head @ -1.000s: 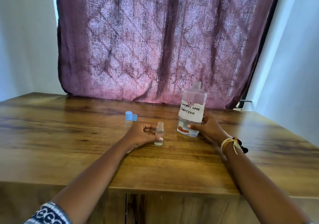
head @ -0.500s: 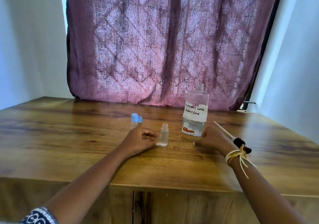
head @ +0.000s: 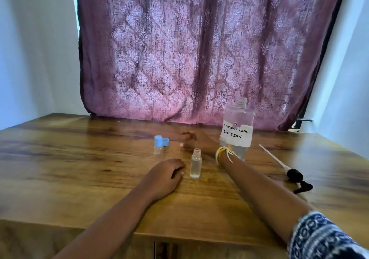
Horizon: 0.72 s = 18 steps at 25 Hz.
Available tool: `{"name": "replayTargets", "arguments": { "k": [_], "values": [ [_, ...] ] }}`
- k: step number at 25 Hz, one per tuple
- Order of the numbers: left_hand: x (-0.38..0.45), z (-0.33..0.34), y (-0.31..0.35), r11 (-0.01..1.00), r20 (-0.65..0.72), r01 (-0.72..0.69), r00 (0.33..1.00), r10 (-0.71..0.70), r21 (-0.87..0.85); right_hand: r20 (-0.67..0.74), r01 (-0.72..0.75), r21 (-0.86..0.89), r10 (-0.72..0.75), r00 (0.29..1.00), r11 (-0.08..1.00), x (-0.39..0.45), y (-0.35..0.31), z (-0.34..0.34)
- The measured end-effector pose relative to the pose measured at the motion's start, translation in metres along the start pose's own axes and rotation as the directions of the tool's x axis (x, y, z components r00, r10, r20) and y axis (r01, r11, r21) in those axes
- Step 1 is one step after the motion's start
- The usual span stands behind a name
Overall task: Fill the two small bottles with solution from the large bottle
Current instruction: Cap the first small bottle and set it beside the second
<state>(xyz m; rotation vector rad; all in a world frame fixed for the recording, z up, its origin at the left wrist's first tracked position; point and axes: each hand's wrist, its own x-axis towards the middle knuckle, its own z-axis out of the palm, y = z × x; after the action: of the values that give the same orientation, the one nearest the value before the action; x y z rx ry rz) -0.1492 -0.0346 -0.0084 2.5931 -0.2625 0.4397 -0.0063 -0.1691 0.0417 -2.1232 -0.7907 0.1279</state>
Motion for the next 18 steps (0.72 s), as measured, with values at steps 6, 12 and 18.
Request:
{"name": "replayTargets", "arguments": {
  "k": [6,12,18],
  "values": [
    [0.009,0.007,-0.006,0.972,0.147,-0.052,0.989,0.019,0.228,0.224,0.191,-0.143,-0.157,0.962,0.971,0.059,0.002,0.033],
    [0.009,0.008,-0.006,0.959,0.208,-0.064,0.978,0.005,0.277,0.109,0.179,-0.158,-0.163,0.981,0.971,0.053,0.013,0.026],
    [0.007,0.004,0.002,0.964,0.165,-0.050,0.986,0.007,0.260,-0.032,0.156,-0.242,-0.168,0.985,0.958,-0.024,0.024,-0.006]
  ]
}}
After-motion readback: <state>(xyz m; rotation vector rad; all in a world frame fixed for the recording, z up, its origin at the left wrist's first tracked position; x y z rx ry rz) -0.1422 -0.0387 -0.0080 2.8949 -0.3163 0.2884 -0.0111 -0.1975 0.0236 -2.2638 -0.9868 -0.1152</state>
